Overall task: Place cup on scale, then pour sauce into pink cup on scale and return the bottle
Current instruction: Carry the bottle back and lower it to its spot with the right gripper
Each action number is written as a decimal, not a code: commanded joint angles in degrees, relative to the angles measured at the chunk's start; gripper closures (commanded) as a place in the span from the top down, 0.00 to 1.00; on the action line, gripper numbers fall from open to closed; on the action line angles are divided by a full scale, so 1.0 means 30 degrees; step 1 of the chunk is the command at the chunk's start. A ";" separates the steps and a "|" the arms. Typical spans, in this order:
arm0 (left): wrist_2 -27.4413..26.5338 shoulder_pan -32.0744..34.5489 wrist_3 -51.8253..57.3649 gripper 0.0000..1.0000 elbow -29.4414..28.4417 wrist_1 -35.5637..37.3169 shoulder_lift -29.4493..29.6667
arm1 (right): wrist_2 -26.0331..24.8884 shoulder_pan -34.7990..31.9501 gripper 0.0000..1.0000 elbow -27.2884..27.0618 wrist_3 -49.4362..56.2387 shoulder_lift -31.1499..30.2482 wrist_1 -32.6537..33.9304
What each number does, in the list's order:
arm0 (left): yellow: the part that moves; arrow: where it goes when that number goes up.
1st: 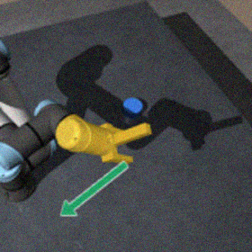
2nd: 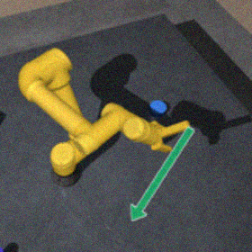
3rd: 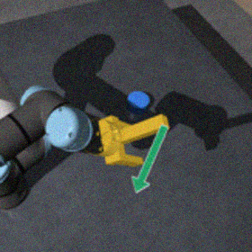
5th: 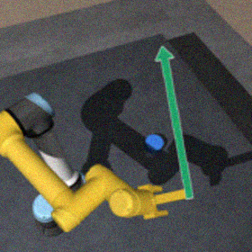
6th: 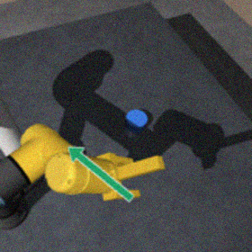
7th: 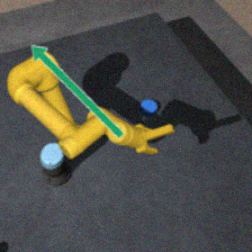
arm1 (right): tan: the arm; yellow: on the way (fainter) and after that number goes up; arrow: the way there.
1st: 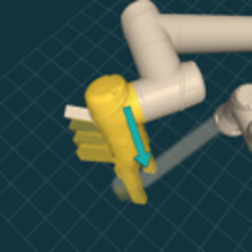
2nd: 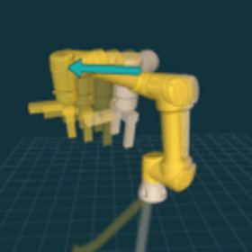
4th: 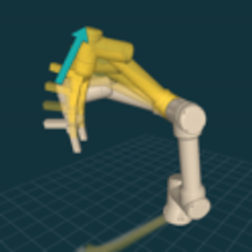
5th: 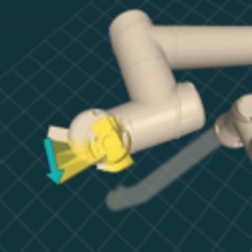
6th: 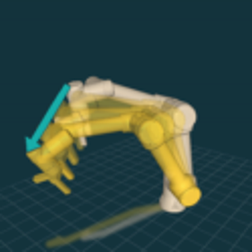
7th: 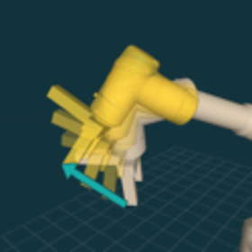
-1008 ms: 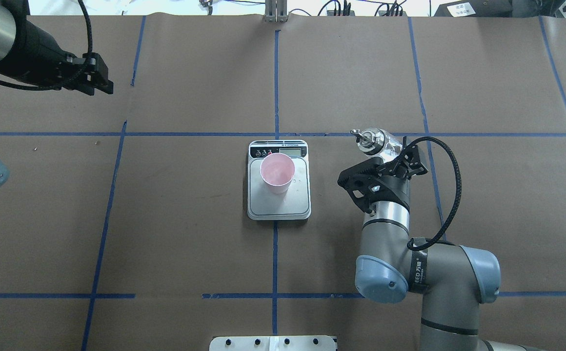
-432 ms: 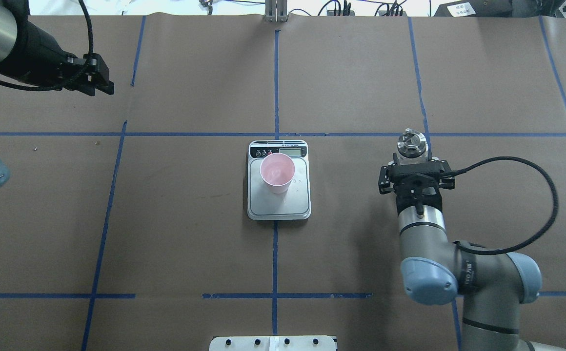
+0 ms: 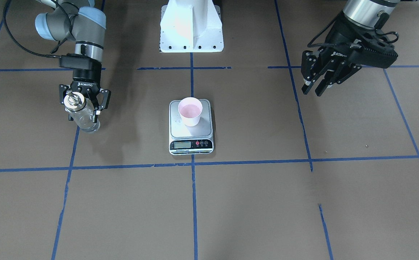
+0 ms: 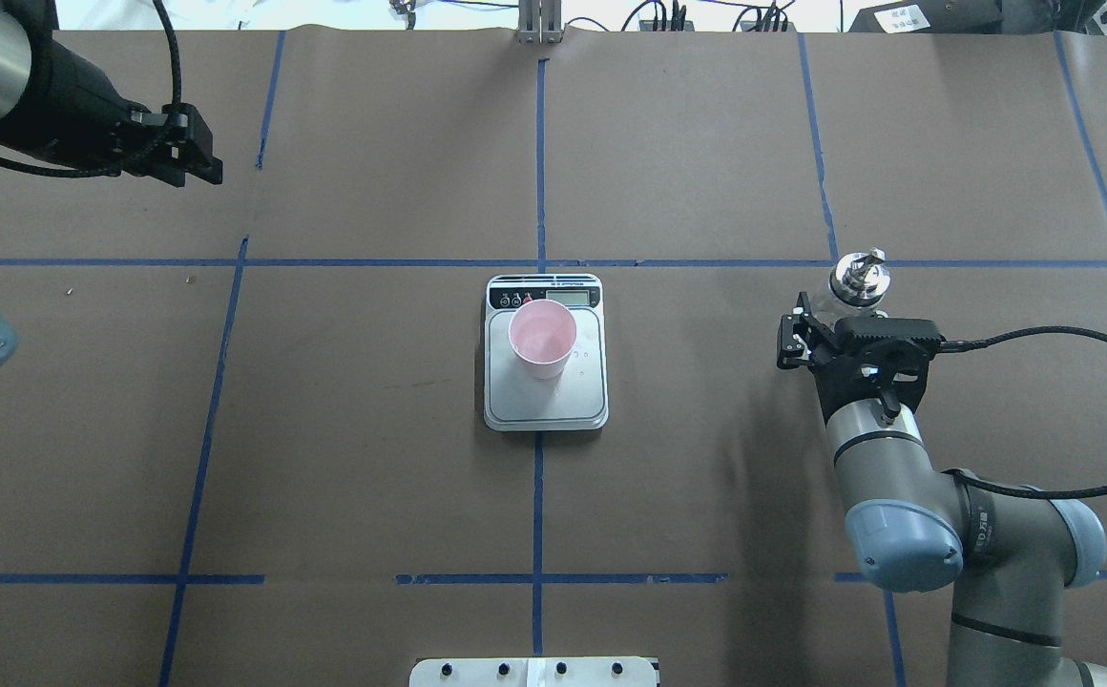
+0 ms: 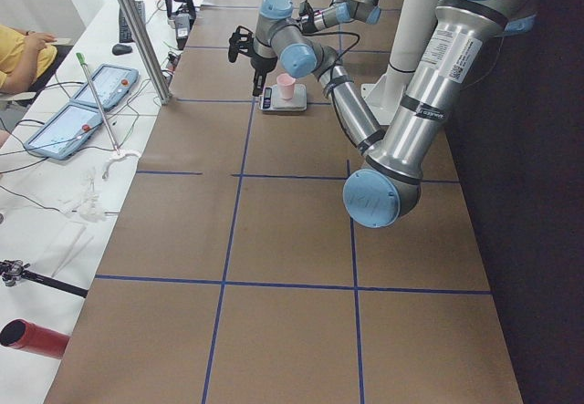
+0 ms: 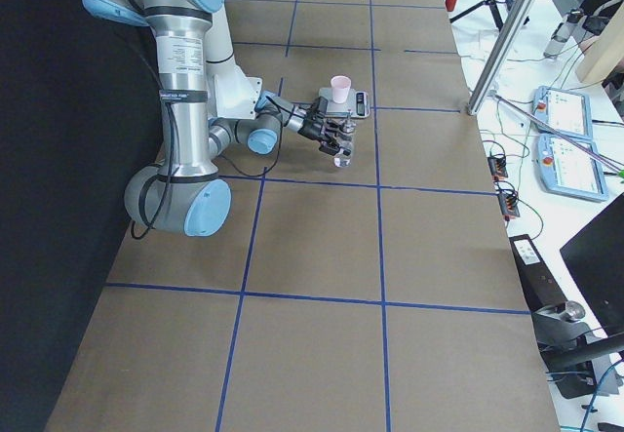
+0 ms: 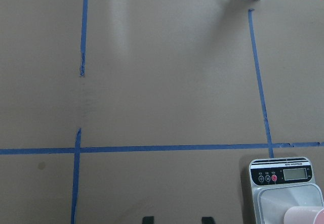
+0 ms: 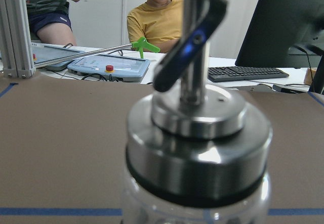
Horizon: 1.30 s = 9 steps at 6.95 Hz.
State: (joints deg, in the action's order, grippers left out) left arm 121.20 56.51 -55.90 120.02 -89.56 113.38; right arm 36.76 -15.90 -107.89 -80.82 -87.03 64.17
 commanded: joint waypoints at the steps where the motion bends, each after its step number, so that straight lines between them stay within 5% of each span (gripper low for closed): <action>1: 0.0000 0.0001 0.0000 0.43 0.0159 0.0000 -0.0001 | 0.0340 -0.0002 0.00 0.0133 -0.1096 -0.0344 -0.0090; 9: -0.0029 0.0060 0.0000 0.43 0.0510 0.0437 -0.0001 | 0.0869 -0.0032 0.00 0.1159 -0.1595 -0.0491 -0.0090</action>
State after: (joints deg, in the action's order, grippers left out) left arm 121.12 56.66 -55.90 121.10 -88.86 113.38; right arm 39.14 -15.99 -104.43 -85.60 -88.48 63.90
